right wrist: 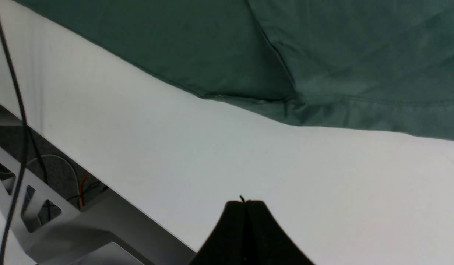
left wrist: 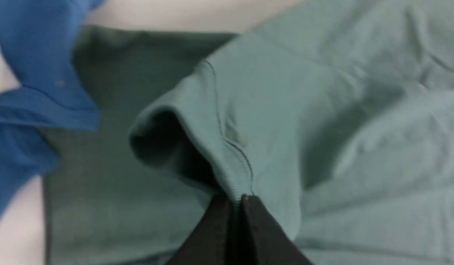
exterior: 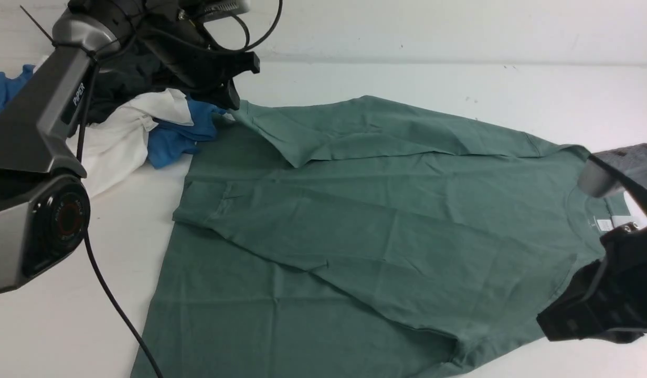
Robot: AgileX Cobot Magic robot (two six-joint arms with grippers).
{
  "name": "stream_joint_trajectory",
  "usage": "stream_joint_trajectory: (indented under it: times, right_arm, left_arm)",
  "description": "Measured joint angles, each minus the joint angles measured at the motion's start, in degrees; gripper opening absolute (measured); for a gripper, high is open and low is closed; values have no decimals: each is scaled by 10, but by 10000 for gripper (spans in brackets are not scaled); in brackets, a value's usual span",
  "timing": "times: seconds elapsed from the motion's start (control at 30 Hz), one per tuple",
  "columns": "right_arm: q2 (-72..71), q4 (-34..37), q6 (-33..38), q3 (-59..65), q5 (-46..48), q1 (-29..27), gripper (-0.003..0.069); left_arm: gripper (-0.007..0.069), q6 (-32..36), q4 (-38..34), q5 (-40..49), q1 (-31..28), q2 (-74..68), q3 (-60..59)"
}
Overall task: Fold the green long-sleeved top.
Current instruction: Use the left arm to drag and drop the cuff onto the cuff closest to the left arm
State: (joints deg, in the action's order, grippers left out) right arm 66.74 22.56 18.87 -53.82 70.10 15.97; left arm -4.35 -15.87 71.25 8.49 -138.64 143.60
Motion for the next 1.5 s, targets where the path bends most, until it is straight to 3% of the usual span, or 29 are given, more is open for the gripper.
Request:
stream_joint_trajectory:
  times: [0.27,0.43,0.57,1.1,1.23,1.4,1.5]
  right_arm:
    - [0,-55,-21,0,6,0,-15]
    - [0,-55,-21,0,-3,0,-15]
    - [0,-55,-21,0,-18,0,-15]
    - [0,-41,-21,0,-32,0,-15]
    - [0,-40,-21,0,-34,0,-15]
    - [0,-40,-17,0,-39,0,-15]
    - [0,-40,-15,0,-41,0,-15]
  left_arm:
    - [6,3,64,-2,22,179,-237]
    - [6,3,71,-3,20,278,-423]
    - [6,2,72,-3,22,323,-507]
    - [19,-5,84,-9,24,331,-598]
    - [83,-6,85,-9,24,322,-598]
    - [254,-7,108,-9,24,316,-600]
    - [298,-7,114,-9,24,319,-600]
